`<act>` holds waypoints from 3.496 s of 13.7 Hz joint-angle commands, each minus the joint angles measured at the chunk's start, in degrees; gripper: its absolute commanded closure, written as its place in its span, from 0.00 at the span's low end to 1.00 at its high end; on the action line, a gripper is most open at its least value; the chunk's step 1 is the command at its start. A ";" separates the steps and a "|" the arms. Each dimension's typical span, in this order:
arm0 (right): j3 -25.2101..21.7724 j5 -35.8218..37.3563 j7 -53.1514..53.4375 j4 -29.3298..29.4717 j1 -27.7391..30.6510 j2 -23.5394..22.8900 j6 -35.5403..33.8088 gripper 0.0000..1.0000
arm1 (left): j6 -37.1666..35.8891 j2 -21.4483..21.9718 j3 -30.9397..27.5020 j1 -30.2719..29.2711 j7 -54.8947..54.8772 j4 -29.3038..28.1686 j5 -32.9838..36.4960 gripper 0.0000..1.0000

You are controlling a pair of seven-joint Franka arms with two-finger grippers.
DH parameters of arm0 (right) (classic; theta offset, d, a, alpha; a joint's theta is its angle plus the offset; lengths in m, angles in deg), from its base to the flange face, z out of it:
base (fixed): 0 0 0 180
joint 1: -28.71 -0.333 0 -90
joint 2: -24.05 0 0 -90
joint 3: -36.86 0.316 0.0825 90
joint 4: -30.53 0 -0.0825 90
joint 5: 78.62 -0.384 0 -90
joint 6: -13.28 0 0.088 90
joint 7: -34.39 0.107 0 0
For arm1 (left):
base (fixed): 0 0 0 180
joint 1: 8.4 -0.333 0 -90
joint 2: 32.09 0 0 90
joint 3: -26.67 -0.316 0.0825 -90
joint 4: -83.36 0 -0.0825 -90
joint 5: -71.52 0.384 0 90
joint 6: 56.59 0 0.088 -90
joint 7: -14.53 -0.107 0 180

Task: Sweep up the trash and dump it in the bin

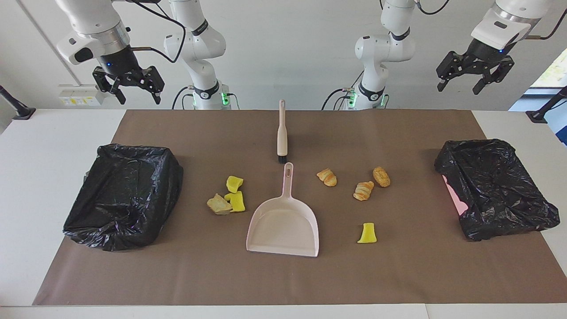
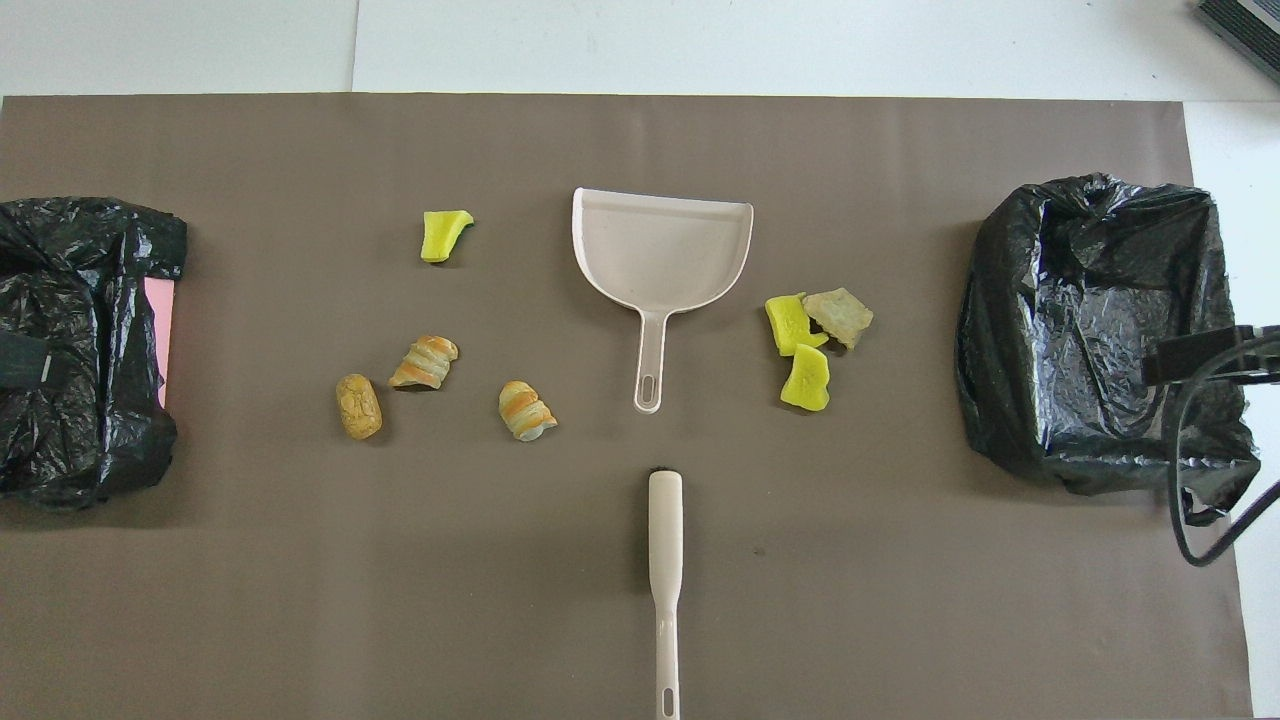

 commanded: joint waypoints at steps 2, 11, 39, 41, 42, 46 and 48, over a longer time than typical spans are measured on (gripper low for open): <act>0.37 0.11 -2.14 -0.82 0.57 0.64 0.93 0.00 | 0.13 1.05 0.44 -0.42 -0.03 -1.18 0.80 0.00; 0.55 -0.15 -1.26 -3.28 -0.22 1.44 1.81 0.00 | 0.04 1.04 0.35 -0.50 0.32 -1.26 0.54 0.00; 0.72 -0.77 -1.17 -6.44 -1.54 0.82 6.38 0.00 | 12.67 8.69 4.30 16.45 9.35 -22.69 -0.07 0.00; 0.72 -0.77 -1.00 -6.44 -1.63 0.82 6.38 0.00 | 18.03 8.52 4.39 21.62 15.93 -27.69 -0.51 0.00; 0.72 -0.77 -0.91 -6.44 -1.63 0.82 6.47 0.00 | 21.27 8.60 4.39 23.56 18.40 -30.15 -0.69 0.00; 0.72 -0.68 -0.73 -6.62 -1.28 -0.58 7.08 0.00 | 26.39 8.96 4.48 32.26 24.91 -37.54 -2.71 0.00; 0.72 -0.68 -0.38 -7.84 -1.36 -2.51 9.79 0.00 | 30.86 8.87 4.48 35.78 27.12 -41.15 -2.89 0.00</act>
